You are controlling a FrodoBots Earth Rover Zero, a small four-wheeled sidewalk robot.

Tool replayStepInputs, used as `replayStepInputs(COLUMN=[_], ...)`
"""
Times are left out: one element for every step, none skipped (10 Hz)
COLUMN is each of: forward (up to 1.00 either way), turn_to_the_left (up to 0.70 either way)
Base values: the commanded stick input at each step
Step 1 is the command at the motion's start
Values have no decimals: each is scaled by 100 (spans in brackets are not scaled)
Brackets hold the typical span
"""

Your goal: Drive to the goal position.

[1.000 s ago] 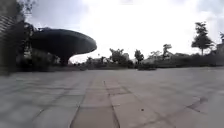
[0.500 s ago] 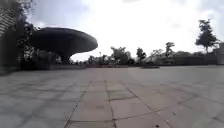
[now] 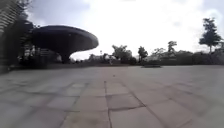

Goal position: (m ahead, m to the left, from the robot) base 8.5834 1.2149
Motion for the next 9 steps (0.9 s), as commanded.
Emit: replayStepInputs(forward=[85,85,85,85,85,85,85,85,85], turn_to_the_left=[0,0,0,0,0,0,0,-3,-15])
